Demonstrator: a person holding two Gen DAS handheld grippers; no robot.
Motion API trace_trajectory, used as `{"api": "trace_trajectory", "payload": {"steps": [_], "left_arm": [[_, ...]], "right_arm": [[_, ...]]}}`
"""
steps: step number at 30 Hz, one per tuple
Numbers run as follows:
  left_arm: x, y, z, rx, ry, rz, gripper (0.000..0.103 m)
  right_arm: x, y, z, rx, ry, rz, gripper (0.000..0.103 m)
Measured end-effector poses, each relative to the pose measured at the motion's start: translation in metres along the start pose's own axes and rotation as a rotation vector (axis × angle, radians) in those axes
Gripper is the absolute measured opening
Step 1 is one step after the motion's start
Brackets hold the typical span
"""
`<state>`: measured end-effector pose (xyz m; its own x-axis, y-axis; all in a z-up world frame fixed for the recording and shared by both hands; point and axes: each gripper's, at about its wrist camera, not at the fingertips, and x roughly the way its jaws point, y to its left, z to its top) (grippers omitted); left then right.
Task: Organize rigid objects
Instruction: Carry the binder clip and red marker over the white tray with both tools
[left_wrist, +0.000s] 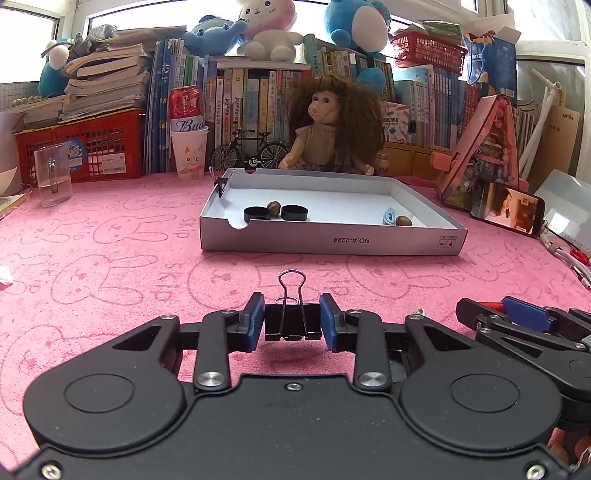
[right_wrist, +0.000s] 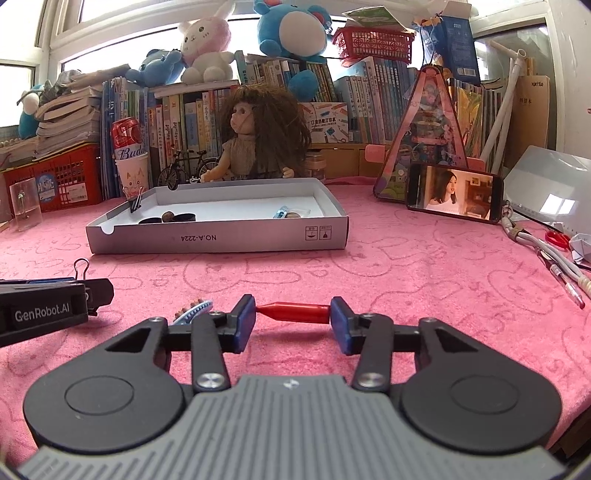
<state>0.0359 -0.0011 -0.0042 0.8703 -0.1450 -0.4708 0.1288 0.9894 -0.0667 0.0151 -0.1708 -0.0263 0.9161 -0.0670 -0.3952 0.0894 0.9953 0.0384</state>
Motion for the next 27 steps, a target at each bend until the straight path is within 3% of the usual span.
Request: {"api": "trace_trajectory", "payload": {"steps": [15, 27], "left_arm": [[0.02, 0.012, 0.042, -0.031, -0.007, 0.01, 0.03], [0.051, 0.025, 0.079, -0.072, -0.019, -0.026, 0.03]], "right_arm": [[0.024, -0.018, 0.037, 0.011, 0.009, 0.036, 0.049], [0.054, -0.034, 0.066, 0.038, 0.001, 0.071, 0.049]]}}
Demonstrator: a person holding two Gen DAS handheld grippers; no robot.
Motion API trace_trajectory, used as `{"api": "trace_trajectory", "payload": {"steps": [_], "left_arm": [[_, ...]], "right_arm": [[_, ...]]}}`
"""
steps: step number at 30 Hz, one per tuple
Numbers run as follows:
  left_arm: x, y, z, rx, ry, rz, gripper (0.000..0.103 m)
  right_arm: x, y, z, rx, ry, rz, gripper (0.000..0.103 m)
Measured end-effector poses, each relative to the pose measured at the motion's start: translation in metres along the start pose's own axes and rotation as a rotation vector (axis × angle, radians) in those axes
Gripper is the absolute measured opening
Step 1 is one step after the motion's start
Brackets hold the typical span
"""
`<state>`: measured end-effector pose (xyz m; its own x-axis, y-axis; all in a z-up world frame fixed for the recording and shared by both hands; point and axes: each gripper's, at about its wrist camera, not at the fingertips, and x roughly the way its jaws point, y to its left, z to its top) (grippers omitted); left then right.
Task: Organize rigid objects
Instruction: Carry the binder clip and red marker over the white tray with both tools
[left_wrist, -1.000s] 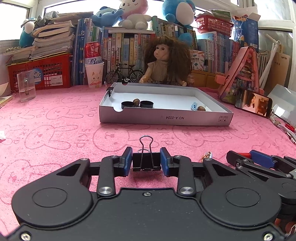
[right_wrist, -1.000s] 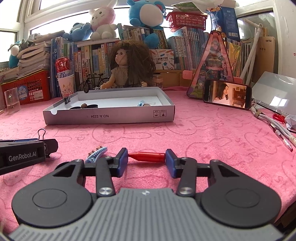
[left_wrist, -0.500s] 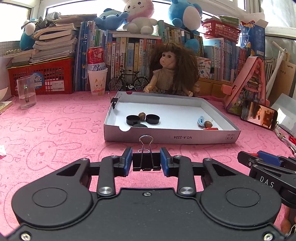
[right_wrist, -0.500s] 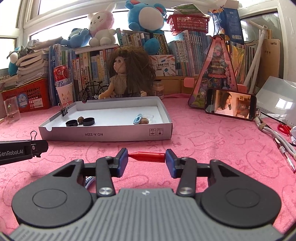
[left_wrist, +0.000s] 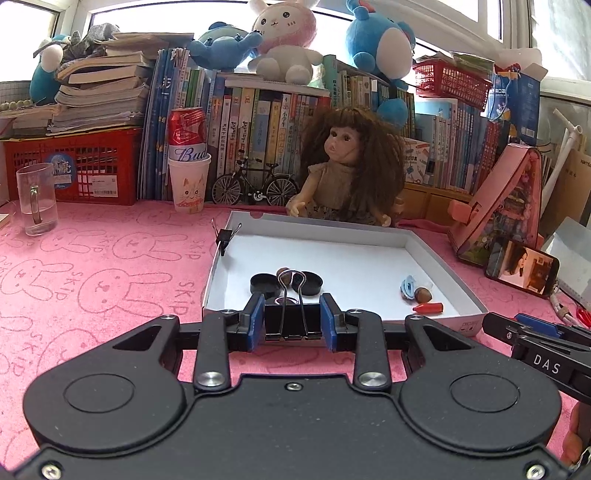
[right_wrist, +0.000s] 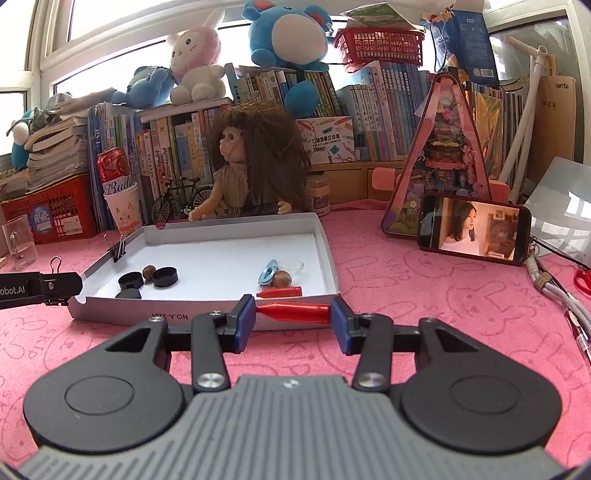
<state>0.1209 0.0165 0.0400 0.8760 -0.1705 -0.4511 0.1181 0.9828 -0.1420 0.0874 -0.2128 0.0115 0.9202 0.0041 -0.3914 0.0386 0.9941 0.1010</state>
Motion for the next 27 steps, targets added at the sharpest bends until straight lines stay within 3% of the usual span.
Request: {"api": "trace_trajectory", "payload": {"steps": [8, 17, 23, 27], "left_arm": [[0.033, 0.009, 0.022, -0.012, 0.033, -0.014, 0.03], [0.079, 0.012, 0.043, -0.014, 0.049, 0.028, 0.03], [0.115, 0.014, 0.056, -0.014, 0.133, 0.031, 0.03], [0.133, 0.017, 0.064, -0.017, 0.181, 0.049, 0.03]], "right_arm": [[0.022, -0.008, 0.015, 0.023, 0.0, 0.042, 0.049], [0.064, -0.007, 0.031, 0.04, 0.053, 0.069, 0.049], [0.109, -0.014, 0.056, 0.093, 0.109, 0.11, 0.049], [0.132, -0.021, 0.071, 0.094, 0.122, 0.083, 0.049]]}}
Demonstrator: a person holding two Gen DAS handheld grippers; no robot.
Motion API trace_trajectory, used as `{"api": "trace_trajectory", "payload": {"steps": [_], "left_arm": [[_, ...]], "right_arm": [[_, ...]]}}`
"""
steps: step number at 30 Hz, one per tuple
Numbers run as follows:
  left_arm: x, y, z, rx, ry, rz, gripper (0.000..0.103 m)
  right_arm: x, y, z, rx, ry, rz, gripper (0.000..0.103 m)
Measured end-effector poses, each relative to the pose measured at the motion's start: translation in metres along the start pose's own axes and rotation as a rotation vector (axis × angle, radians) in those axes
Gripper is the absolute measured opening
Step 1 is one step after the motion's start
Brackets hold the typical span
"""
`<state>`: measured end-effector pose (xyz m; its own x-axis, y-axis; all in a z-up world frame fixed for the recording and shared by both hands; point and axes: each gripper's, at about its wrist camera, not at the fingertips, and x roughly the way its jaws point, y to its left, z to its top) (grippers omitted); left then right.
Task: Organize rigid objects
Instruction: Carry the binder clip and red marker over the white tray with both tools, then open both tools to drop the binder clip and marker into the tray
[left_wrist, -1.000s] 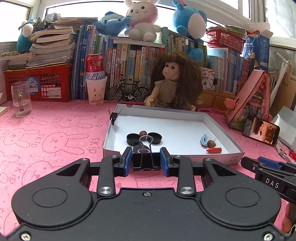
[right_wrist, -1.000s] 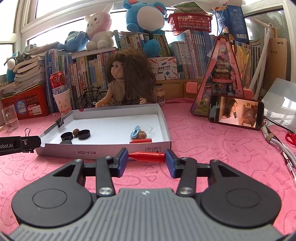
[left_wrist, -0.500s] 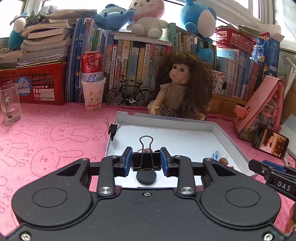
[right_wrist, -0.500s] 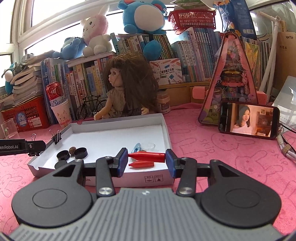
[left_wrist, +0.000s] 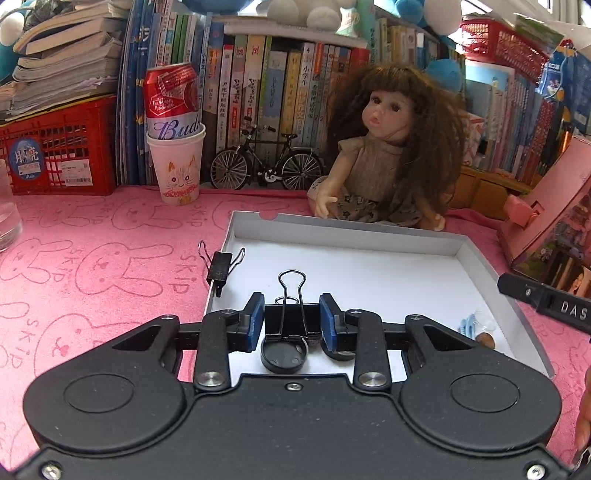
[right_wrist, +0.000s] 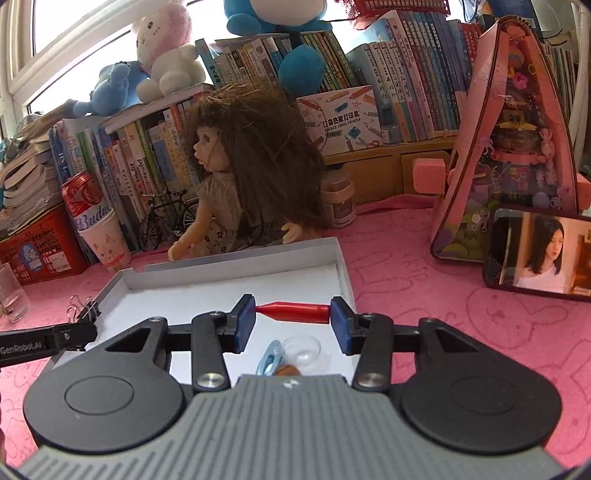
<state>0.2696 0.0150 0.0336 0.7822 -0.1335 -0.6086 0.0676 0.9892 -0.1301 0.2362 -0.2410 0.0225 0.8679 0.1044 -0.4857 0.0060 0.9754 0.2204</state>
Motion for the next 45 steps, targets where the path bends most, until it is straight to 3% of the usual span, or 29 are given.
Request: {"api": "trace_trajectory", "payload": {"steps": [5, 12, 23, 45], "left_arm": [[0.016, 0.004, 0.01, -0.031, 0.029, 0.002, 0.03], [0.037, -0.005, 0.016, -0.007, 0.042, 0.009, 0.03], [0.06, -0.012, 0.008, 0.028, 0.081, 0.04, 0.031], [0.064, -0.02, 0.001, 0.098, 0.063, 0.065, 0.033]], "right_arm": [[0.015, -0.005, 0.007, 0.024, 0.043, 0.036, 0.049], [0.035, 0.015, 0.002, -0.105, 0.095, 0.012, 0.049], [0.052, 0.022, -0.003, -0.121, 0.143, 0.025, 0.05], [0.056, 0.023, -0.01, -0.137, 0.152, 0.019, 0.052]]}}
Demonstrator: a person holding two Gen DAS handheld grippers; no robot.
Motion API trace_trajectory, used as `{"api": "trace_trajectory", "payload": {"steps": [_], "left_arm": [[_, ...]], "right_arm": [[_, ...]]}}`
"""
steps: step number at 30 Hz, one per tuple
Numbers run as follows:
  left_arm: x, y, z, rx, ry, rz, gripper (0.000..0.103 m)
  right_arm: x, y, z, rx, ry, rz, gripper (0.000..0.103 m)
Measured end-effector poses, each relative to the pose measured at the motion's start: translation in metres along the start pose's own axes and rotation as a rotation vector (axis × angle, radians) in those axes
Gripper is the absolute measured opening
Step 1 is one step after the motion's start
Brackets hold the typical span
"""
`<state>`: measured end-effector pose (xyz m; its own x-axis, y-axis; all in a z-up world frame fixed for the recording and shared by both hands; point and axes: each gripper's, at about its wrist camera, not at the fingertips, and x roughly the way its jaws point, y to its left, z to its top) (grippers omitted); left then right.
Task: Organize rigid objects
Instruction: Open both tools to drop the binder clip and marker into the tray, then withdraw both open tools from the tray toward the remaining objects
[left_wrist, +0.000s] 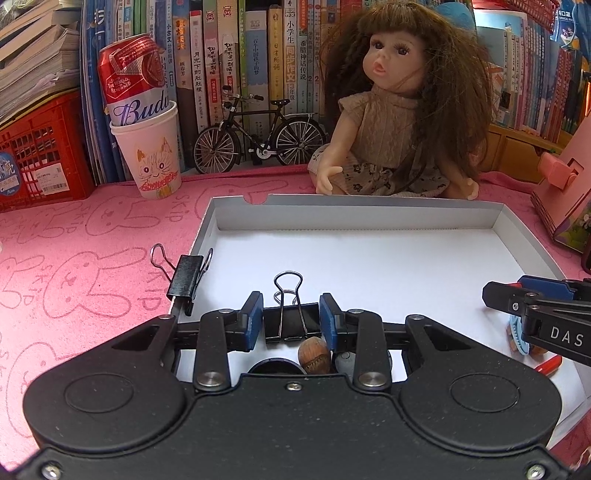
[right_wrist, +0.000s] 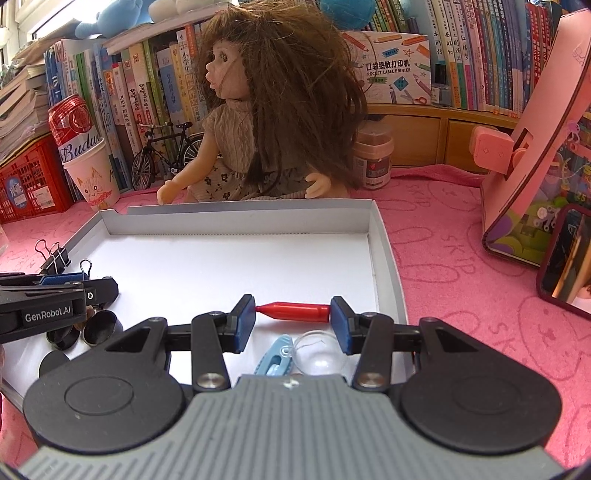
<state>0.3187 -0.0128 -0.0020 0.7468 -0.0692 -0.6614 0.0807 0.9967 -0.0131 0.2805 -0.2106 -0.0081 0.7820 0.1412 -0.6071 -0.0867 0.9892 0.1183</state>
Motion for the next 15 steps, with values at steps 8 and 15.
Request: {"api": "trace_trajectory", "payload": {"steps": [8, 15], "left_arm": [[-0.013, -0.001, 0.0, 0.005, -0.017, -0.013, 0.056], [-0.041, -0.005, -0.004, 0.036, -0.057, -0.007, 0.073]], "right_arm": [[-0.014, -0.004, 0.0, 0.037, -0.045, 0.021, 0.074], [-0.04, -0.005, -0.002, 0.049, -0.093, 0.039, 0.084]]}}
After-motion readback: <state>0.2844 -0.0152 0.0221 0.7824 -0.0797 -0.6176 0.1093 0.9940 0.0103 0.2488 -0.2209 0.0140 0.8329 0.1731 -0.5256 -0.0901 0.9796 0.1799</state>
